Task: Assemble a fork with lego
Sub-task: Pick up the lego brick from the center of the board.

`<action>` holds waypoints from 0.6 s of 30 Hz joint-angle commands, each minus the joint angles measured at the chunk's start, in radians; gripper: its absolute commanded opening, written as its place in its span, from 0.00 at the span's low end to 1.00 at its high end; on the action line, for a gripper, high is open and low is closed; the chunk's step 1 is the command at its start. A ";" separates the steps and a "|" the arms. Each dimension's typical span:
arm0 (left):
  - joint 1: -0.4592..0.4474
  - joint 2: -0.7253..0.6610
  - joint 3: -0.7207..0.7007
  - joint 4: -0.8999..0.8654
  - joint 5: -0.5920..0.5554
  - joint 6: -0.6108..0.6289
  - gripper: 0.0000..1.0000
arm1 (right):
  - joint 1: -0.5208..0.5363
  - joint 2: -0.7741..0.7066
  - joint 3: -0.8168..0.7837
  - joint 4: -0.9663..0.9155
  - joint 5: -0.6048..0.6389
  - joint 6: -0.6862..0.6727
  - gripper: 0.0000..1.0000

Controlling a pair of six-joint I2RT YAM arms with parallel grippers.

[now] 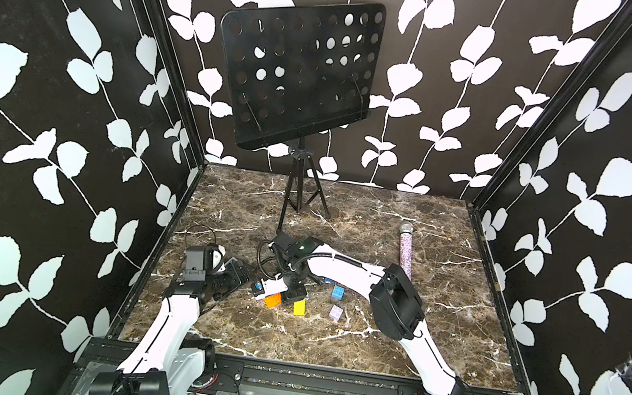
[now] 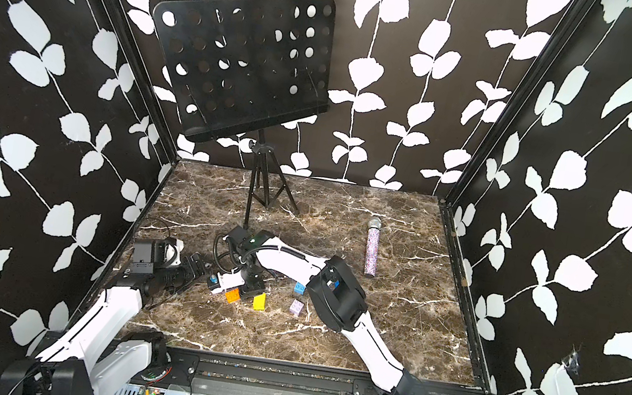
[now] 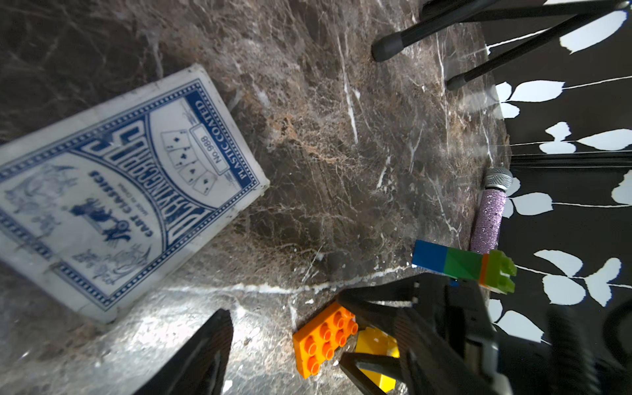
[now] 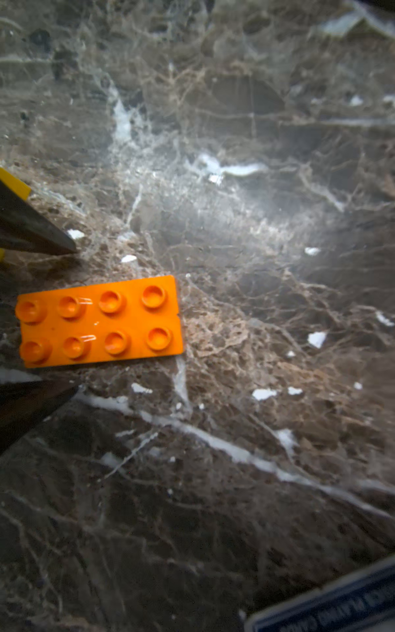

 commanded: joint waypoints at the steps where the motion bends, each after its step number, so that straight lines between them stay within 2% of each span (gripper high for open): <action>1: 0.007 -0.017 -0.019 0.008 0.018 0.011 0.77 | 0.008 0.041 0.052 -0.062 0.014 0.021 0.53; 6: 0.009 -0.016 -0.025 0.016 0.013 0.011 0.77 | 0.008 0.040 0.037 -0.066 0.018 0.031 0.43; 10: 0.008 -0.006 -0.023 0.020 0.017 0.012 0.77 | 0.007 0.041 0.045 -0.083 0.018 0.037 0.25; 12: 0.009 -0.011 -0.022 0.010 0.021 0.020 0.77 | 0.007 0.033 0.052 -0.083 -0.001 0.047 0.20; 18: 0.010 -0.044 -0.004 0.005 0.024 0.010 0.77 | -0.009 -0.087 0.041 -0.004 -0.111 0.115 0.16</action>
